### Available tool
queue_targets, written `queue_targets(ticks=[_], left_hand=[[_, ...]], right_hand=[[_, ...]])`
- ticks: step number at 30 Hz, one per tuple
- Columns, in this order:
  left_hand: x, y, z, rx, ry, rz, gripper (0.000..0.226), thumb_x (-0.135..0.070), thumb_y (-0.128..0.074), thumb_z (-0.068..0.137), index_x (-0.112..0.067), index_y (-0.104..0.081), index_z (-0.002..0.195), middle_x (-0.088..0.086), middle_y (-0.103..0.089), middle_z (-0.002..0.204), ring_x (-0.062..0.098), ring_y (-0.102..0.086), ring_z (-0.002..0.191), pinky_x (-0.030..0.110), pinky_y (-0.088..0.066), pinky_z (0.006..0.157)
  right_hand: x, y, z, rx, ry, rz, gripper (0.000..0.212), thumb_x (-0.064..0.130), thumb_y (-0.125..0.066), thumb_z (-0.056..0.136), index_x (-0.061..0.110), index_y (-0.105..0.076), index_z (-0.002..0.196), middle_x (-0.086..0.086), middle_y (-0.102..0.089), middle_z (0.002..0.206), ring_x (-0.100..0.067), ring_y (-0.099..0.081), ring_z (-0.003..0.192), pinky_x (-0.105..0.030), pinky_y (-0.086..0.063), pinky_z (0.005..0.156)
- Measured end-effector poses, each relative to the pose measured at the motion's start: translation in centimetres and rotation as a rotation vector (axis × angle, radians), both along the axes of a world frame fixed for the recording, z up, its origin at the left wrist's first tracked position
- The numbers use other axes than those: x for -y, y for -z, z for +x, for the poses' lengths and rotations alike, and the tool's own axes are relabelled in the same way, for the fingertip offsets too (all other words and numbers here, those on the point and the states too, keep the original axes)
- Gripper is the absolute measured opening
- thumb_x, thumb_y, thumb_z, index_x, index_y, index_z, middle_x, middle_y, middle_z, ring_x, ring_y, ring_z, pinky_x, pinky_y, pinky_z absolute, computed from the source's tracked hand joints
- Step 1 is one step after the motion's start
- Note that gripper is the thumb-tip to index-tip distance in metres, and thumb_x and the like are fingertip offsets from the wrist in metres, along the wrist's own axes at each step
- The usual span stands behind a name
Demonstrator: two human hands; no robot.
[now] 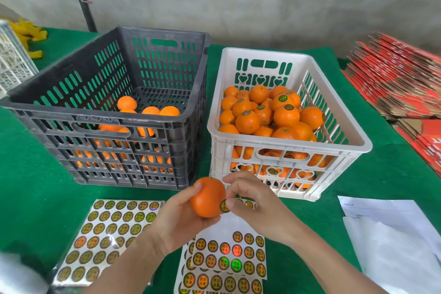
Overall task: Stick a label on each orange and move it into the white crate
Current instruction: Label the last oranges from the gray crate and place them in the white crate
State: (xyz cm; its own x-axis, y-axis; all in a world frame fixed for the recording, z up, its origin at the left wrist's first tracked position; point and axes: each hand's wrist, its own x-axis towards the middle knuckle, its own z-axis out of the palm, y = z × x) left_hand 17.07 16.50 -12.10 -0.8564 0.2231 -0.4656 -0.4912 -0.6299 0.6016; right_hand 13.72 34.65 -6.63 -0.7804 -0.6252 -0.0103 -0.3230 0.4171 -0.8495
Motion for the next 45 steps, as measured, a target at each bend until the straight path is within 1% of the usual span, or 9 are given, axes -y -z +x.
queue_targets(ticks=[12,18,23,27,31,34,36,41,45], left_hand=[[-1.3,-0.8,0.2,-0.02,-0.019,0.134,0.086,-0.028,-0.095,0.038,-0.009,-0.061,0.114,0.02,-0.069,0.101,0.032,-0.069,0.083,0.04,-0.058,0.073],[-1.8,-1.1,0.5,-0.012,-0.076,0.209,0.092,-0.025,-0.094,0.042,-0.007,-0.055,0.124,0.021,-0.066,0.108,0.031,-0.068,0.089,0.042,-0.056,0.073],[-1.4,-1.5,0.6,0.013,-0.06,0.041,0.107,-0.03,-0.095,0.031,-0.009,-0.052,0.127,0.02,-0.068,0.109,0.029,-0.07,0.089,0.041,-0.056,0.072],[-1.5,-2.4,0.3,-0.024,0.002,-0.064,0.104,-0.034,-0.092,0.033,-0.01,-0.053,0.126,0.018,-0.069,0.11,0.03,-0.068,0.093,0.041,-0.056,0.075],[-2.0,-4.5,-0.1,-0.143,0.08,-0.088,0.084,-0.047,-0.088,0.052,-0.013,-0.059,0.123,0.02,-0.067,0.112,0.033,-0.068,0.095,0.038,-0.057,0.074],[-2.4,-7.6,-1.4,-0.31,0.085,-0.368,0.05,-0.062,-0.047,0.082,-0.027,-0.07,0.11,0.008,-0.071,0.109,0.023,-0.068,0.1,0.03,-0.057,0.076],[-2.5,-9.6,-3.3,-0.462,0.013,-0.735,0.056,-0.06,-0.028,0.088,-0.029,-0.074,0.095,-0.004,-0.074,0.094,0.007,-0.069,0.089,0.015,-0.053,0.07],[-2.7,-11.6,-10.9,-0.778,-0.168,-1.24,0.02,0.008,-0.045,0.094,0.003,-0.059,0.107,0.009,-0.062,0.089,0.002,-0.062,0.079,0.021,-0.049,0.072],[-3.5,-9.9,-15.4,-0.733,0.124,-1.849,0.021,-0.01,-0.048,0.094,-0.009,-0.062,0.11,0.01,-0.062,0.114,0.025,-0.057,0.106,0.033,-0.044,0.087]], right_hand=[[1.1,-0.6,0.0,-0.286,0.006,0.233,0.008,0.028,-0.05,0.094,0.03,-0.046,0.087,0.015,-0.041,0.121,0.006,-0.033,0.106,0.005,-0.023,0.081],[1.7,-0.2,1.0,-0.404,0.155,0.238,0.01,0.035,-0.053,0.09,0.031,-0.044,0.088,0.014,-0.048,0.11,-0.005,-0.047,0.101,-0.019,-0.038,0.08],[1.3,0.0,0.7,-0.08,0.282,0.101,0.064,0.048,-0.067,0.07,0.058,-0.022,0.115,0.028,-0.042,0.112,0.0,-0.054,0.095,-0.027,-0.051,0.082],[0.6,0.3,0.5,0.027,0.165,0.024,0.061,0.044,-0.066,0.076,0.065,-0.021,0.112,0.021,-0.045,0.122,0.002,-0.051,0.106,-0.032,-0.049,0.093],[0.8,0.2,1.3,-0.134,0.058,-0.036,0.071,0.047,-0.066,0.07,0.061,-0.021,0.122,0.036,-0.029,0.127,0.015,-0.036,0.114,-0.007,-0.04,0.087],[0.5,-1.1,0.5,-0.371,0.13,-0.158,0.073,0.027,-0.074,0.069,0.052,-0.029,0.121,0.029,-0.033,0.126,0.01,-0.038,0.113,-0.005,-0.036,0.087],[0.2,-2.4,-0.5,-0.442,0.179,-0.263,0.073,0.025,-0.078,0.067,0.042,-0.034,0.123,0.024,-0.037,0.126,0.007,-0.042,0.113,-0.006,-0.036,0.087],[0.5,-5.7,-6.3,-0.391,0.333,-0.363,0.076,0.029,-0.079,0.061,0.032,-0.033,0.122,0.02,-0.041,0.117,0.004,-0.046,0.106,-0.005,-0.039,0.08],[1.0,-7.0,-16.2,-0.389,0.525,-0.076,0.074,0.023,-0.083,0.065,0.021,-0.04,0.126,0.0,-0.043,0.125,-0.015,-0.047,0.11,-0.02,-0.038,0.082]])
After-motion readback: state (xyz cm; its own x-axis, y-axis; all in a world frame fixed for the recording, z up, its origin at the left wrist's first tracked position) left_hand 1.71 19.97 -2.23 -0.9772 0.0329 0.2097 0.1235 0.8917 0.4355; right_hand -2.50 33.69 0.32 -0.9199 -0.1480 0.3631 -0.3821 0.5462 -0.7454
